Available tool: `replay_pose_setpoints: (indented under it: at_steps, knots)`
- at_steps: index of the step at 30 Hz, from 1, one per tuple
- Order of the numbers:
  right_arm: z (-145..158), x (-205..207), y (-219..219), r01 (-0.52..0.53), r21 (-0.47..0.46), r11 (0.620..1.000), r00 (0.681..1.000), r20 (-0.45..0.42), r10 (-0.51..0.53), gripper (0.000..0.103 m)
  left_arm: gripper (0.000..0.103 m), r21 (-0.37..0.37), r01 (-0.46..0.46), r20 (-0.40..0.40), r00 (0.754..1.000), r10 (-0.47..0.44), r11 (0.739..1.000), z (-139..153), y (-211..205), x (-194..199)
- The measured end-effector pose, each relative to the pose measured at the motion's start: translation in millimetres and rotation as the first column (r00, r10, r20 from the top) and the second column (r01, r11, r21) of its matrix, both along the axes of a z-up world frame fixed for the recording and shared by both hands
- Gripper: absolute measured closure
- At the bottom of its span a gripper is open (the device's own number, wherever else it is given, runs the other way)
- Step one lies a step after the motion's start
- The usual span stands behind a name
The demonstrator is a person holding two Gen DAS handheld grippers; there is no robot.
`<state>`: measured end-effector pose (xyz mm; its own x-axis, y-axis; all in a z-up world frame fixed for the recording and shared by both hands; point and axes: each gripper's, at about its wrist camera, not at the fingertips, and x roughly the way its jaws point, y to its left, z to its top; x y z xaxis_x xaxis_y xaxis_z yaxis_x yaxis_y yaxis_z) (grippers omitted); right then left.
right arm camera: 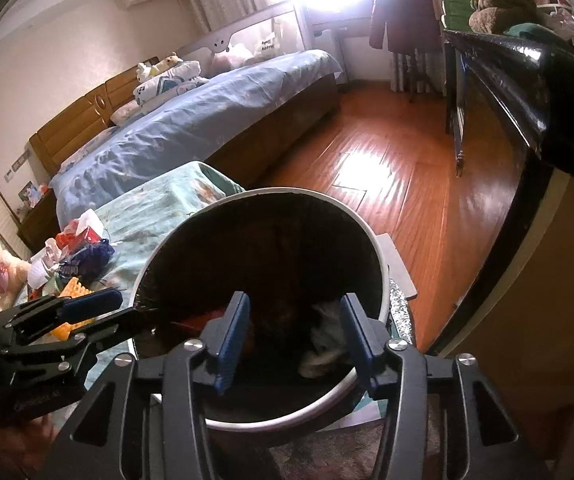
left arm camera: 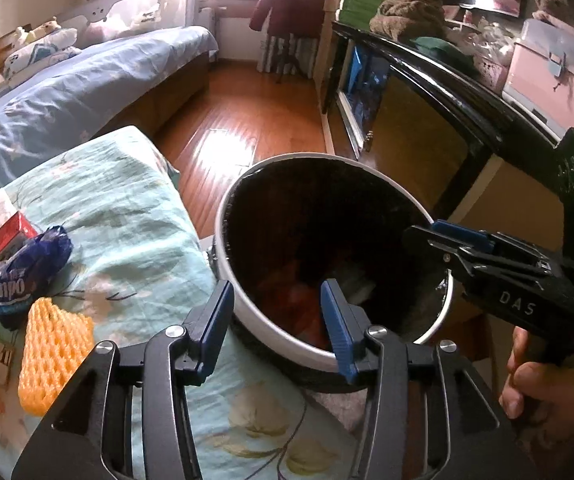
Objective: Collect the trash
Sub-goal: 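Move both open tools back toward the trash on the table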
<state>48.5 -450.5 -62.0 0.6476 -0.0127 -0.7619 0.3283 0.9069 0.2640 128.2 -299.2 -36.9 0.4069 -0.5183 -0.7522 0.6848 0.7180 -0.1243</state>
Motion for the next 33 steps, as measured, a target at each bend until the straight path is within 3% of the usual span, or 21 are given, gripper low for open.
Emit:
replay_pose_setpoints:
  at_steps: [2, 4, 10, 20, 26, 33]
  knots:
    - [1, -1, 1, 0.001, 0.004, 1.000, 1.000, 0.004, -0.001, 0.047, 0.056, -0.010, -0.011, -0.003, 1.000, 0.011, 1.000, 0, 6, 0]
    - [2, -3, 3, -0.001, 0.008, 1.000, 1.000, 0.011, 0.001, 0.037, 0.047, -0.017, -0.037, 0.006, 0.999, 0.037, 0.999, 0, 17, -3]
    - [9, -8, 23, -0.017, 0.036, 0.999, 0.998, 0.059, 0.015, 0.014, 0.034, -0.046, -0.120, 0.040, 0.992, 0.122, 0.992, 3, 57, -14]
    - [24, -5, 80, -0.122, 0.042, 0.992, 0.987, 0.113, 0.117, 0.011, 0.030, -0.085, -0.282, 0.054, 0.956, 0.287, 0.956, 7, 133, -22]
    - [23, 5, 119, -0.207, 0.078, 0.975, 0.973, 0.118, 0.197, 0.009, 0.028, -0.077, -0.381, 0.059, 0.921, 0.385, 0.922, 1, 182, -22]
    - [10, 19, 166, -0.292, 0.099, 0.951, 0.954, 0.095, 0.284, 0.009, 0.028, -0.083, -0.497, 0.012, 0.866, 0.499, 0.864, -11, 238, -15]
